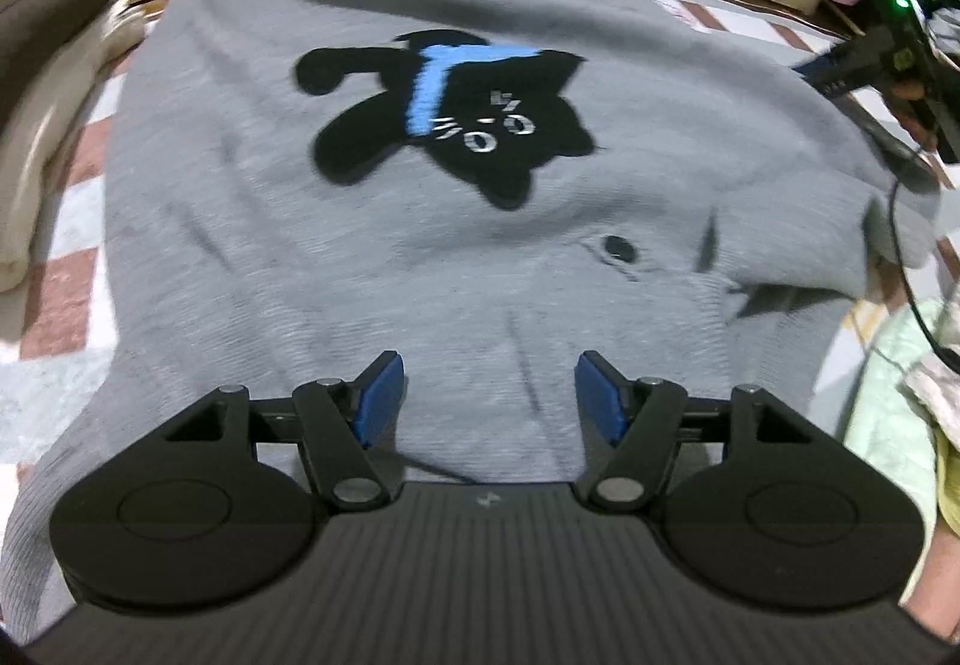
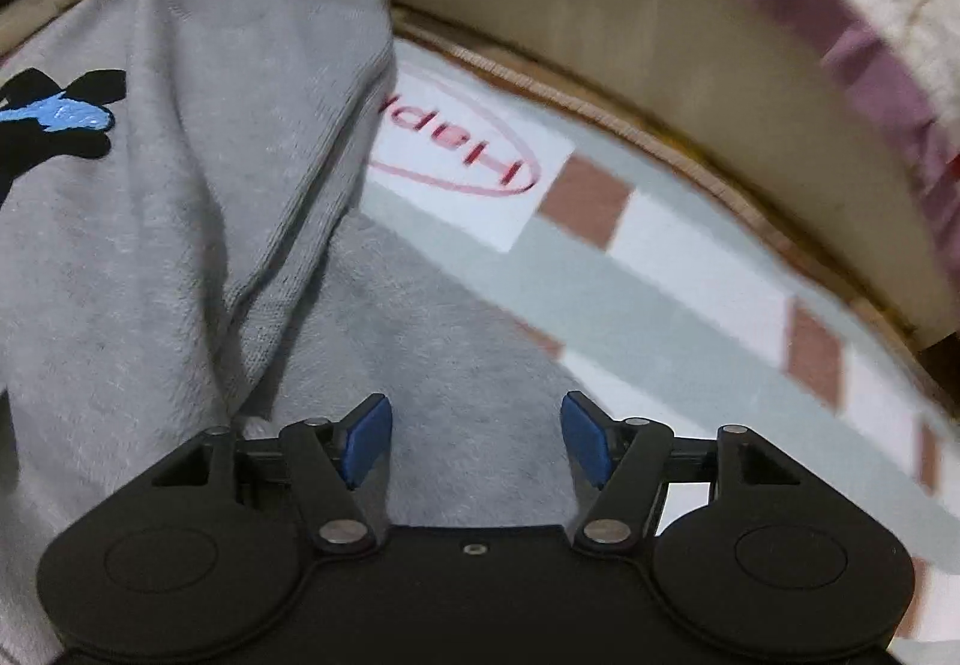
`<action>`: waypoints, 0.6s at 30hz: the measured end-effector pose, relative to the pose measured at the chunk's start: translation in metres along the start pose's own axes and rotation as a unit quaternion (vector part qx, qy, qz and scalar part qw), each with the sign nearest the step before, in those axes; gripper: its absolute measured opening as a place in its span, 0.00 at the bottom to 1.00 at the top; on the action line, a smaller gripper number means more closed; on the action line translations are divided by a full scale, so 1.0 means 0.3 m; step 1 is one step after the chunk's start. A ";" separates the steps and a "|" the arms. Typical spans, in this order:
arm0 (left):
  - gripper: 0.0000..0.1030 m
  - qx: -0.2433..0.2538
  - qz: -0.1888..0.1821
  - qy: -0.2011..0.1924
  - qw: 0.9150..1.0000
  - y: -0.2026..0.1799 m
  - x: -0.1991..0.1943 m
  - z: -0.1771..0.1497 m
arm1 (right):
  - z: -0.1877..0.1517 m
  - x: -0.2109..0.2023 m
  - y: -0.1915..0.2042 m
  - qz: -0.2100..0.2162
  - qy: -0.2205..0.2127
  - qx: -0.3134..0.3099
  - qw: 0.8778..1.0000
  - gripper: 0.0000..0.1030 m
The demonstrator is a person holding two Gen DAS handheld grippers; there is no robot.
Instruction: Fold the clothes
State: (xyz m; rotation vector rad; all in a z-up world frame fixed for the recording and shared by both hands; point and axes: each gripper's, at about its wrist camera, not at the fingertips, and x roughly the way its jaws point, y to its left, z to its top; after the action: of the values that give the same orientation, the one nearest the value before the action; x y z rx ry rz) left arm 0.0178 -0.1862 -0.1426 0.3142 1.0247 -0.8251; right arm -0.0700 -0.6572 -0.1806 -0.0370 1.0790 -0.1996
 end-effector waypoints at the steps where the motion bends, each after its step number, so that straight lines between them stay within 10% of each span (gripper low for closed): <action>1: 0.61 -0.003 0.004 0.005 1.000 0.005 0.002 0.002 | -0.003 -0.003 -0.003 0.014 0.001 0.004 1.000 0.20; 2: 0.58 -0.003 0.009 0.015 1.000 0.005 0.006 0.005 | -0.005 -0.030 0.003 0.013 -0.006 0.003 1.000 0.08; 10: 0.40 -0.010 0.068 -0.013 0.998 0.047 -0.033 0.032 | -0.068 -0.376 -0.111 -0.169 -0.102 0.005 0.980 0.07; 18: 0.44 -0.030 0.089 -0.018 0.995 0.117 -0.097 -0.013 | -0.382 -0.404 -0.452 -0.334 0.029 0.184 0.924 0.18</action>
State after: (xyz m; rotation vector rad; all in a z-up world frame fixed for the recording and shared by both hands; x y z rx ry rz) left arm 0.0336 -0.1471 -0.1247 0.3329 0.9701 -0.6356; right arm -0.2452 -0.7607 -0.1120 -0.0608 1.0411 -1.0237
